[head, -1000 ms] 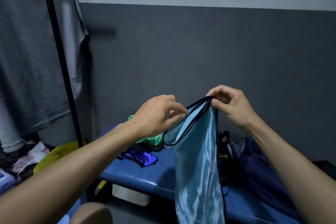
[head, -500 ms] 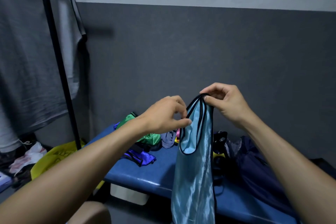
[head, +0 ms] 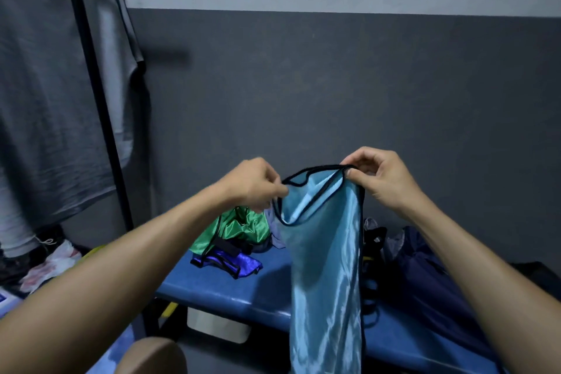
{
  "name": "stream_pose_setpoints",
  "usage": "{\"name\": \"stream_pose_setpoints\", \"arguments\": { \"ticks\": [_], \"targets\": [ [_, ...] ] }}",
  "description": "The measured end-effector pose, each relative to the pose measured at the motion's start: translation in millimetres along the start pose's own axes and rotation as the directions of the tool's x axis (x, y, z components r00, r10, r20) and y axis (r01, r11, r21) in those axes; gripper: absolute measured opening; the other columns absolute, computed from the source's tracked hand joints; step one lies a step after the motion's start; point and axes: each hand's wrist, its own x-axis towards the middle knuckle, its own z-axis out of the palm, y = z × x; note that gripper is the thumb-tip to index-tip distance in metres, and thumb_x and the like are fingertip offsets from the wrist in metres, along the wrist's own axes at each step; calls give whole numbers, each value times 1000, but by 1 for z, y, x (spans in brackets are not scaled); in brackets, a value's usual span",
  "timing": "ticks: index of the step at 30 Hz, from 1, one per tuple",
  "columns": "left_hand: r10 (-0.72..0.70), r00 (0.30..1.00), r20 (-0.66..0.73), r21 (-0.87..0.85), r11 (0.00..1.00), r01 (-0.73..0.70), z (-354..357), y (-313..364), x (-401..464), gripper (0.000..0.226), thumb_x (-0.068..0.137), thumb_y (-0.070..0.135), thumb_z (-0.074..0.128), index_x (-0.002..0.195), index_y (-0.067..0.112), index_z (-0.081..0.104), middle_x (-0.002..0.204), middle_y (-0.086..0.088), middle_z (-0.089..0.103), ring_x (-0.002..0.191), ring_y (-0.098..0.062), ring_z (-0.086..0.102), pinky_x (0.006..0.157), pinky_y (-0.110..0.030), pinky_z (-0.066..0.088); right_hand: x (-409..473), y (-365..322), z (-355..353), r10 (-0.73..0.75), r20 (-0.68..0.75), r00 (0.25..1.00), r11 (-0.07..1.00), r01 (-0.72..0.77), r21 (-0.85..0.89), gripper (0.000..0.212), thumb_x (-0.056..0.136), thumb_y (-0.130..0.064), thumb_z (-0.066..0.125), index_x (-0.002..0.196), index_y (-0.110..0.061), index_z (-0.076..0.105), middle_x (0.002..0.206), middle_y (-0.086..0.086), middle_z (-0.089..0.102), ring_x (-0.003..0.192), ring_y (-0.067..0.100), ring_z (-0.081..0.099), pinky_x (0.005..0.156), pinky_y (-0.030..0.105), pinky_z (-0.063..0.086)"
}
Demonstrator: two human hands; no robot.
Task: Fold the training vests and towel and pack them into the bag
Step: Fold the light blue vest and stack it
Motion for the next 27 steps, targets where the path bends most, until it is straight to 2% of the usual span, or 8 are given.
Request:
{"name": "stream_pose_setpoints", "arguments": {
  "ticks": [2,5,7,10,14,20,22,27],
  "targets": [
    [-58,997,45,59,997,55,-9,-3,4,22,88,21,68,79,1,72,64,-8,74,63,-20,75,69,-37,65,-3,3,-1,22,-13,1000,999,-22,49,17,89,4,73,91,-13,75,93,8,78,88,20,73,90,40,56],
    [-53,996,68,184,982,40,-9,-9,3,21,88,21,69,78,3,74,61,-3,73,58,-15,74,66,-30,64,-4,1,-3,31,-12,999,992,-29,120,13,89,6,72,94,-5,74,96,15,77,88,19,72,86,33,56],
    [-45,997,63,136,990,36,-6,-11,3,17,87,17,72,75,4,74,62,-4,74,59,-15,74,64,-28,63,-2,-2,-3,22,-2,1000,991,-22,130,11,89,7,71,96,-1,73,97,17,77,88,17,71,83,28,57],
    [-112,980,163,-52,991,122,-5,-14,6,11,87,7,74,78,5,70,69,-12,75,68,-22,76,68,-32,64,-1,-3,-6,27,36,999,990,-32,136,11,90,7,71,96,-1,72,94,13,76,86,13,70,78,21,55],
    [-203,932,302,-160,953,259,-15,-20,12,13,90,-7,67,83,2,59,64,-17,71,66,-26,75,57,-32,63,-3,-3,-11,46,95,994,980,-64,191,13,89,9,69,97,-1,71,93,8,74,88,12,69,80,21,55],
    [-216,902,373,-185,936,300,-41,-16,15,10,96,-5,60,99,4,56,64,-15,67,56,-24,69,53,-32,60,-8,-7,-21,133,223,966,964,-179,197,12,86,-1,76,95,-6,72,97,13,73,94,22,65,88,37,49],
    [-211,907,366,-217,928,303,-49,-12,15,4,98,2,60,97,4,63,70,-15,66,59,-25,67,56,-34,61,-10,-9,-23,138,272,952,958,-198,207,13,84,-2,77,95,-5,72,98,15,73,94,23,66,90,37,50],
    [-160,961,224,-203,957,206,-54,-9,11,19,101,14,61,98,-2,69,73,-14,73,67,-29,74,58,-36,62,-15,-11,-20,100,320,942,966,-169,194,16,82,2,77,95,3,69,101,25,74,95,23,69,93,31,54]
  ]
}}
